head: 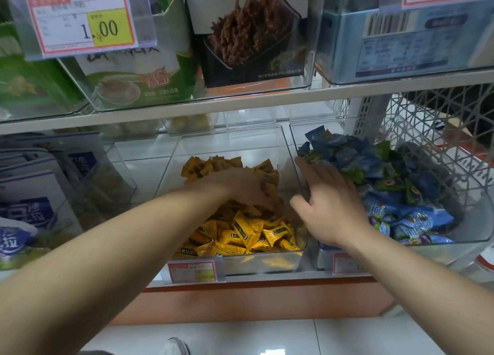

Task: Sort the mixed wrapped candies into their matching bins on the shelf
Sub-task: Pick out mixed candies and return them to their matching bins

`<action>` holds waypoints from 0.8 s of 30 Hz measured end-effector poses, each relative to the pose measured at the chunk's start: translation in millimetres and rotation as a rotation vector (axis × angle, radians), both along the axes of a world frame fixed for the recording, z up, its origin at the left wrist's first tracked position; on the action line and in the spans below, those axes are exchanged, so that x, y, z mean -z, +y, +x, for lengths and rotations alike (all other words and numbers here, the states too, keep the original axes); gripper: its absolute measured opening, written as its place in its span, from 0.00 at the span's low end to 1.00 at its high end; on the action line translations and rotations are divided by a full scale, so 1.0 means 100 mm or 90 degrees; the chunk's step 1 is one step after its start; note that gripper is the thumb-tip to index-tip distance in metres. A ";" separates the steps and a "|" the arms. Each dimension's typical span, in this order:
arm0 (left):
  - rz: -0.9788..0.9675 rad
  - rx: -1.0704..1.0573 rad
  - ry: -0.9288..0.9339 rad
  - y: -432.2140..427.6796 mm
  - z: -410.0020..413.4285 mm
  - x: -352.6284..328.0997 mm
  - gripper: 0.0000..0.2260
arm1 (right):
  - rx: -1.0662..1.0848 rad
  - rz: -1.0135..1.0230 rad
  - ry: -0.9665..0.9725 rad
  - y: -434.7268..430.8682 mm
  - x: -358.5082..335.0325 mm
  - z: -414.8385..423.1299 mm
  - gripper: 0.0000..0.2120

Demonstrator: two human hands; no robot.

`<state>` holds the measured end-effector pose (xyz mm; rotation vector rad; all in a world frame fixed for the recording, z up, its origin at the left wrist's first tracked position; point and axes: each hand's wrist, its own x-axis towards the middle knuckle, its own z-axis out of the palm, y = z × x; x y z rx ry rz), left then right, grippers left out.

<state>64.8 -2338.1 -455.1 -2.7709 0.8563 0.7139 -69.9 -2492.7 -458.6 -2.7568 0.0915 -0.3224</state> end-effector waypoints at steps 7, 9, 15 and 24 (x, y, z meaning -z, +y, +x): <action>0.145 -0.112 -0.054 0.14 0.05 -0.03 0.46 | -0.008 0.000 0.013 -0.03 -0.01 0.00 0.37; 0.103 -0.153 0.000 0.25 0.05 -0.10 0.44 | -0.012 -0.010 0.030 -0.04 -0.03 0.01 0.37; -0.147 -0.260 0.041 0.53 -0.19 -0.10 0.42 | 0.010 -0.197 -0.044 0.14 -0.35 -0.09 0.30; -0.251 -0.257 0.017 0.49 -0.31 -0.13 0.18 | 0.049 0.130 0.282 0.80 -0.25 0.68 0.20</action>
